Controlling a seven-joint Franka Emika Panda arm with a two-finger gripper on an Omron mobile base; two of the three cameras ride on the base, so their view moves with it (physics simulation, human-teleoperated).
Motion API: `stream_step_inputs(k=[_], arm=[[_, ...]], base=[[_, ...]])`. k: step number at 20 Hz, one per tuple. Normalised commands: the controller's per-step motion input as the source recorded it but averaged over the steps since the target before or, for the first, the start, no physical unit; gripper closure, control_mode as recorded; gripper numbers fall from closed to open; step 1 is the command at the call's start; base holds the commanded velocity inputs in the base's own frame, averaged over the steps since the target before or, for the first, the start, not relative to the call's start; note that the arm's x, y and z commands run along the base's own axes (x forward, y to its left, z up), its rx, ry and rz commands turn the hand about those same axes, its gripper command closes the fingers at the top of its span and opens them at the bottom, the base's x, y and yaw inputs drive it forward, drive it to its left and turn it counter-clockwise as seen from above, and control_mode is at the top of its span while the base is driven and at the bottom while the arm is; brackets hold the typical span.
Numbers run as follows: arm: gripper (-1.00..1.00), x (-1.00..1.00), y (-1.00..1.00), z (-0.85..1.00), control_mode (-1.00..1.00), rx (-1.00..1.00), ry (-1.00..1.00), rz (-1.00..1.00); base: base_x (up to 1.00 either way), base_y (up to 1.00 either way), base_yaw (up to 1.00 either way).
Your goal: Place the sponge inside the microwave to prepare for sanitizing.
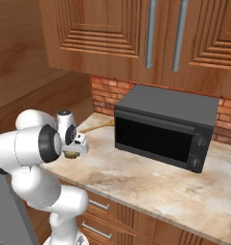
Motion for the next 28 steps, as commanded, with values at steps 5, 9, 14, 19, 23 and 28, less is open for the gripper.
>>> stream_step_inputs(k=[5, 9, 14, 19, 23, 28], arm=[[1.00, -0.97, -0.07, 1.00, -1.00, 0.05, 0.10, -0.01], [1.00, -1.00, 0.00, 1.00, -1.00, 0.00, 0.01, 0.00], [1.00, -1.00, -0.05, 0.43, -1.00, 0.00, -0.05, 0.00], [1.00, -0.99, -0.06, 0.50, -1.00, 0.01, -0.15, 0.00], [1.00, -0.38, 0.01, 0.23, -1.00, -0.01, -0.10, 0.00], [1.00, 0.00, 0.00, 0.00, -1.00, 0.00, 0.00, 0.00]], base=[[0.00, 0.00, 0.00], [0.00, 0.00, 0.00], [0.00, 0.00, 0.00], [0.00, 0.00, 0.00], [0.00, 0.00, 0.00], [0.00, 0.00, 0.00]])
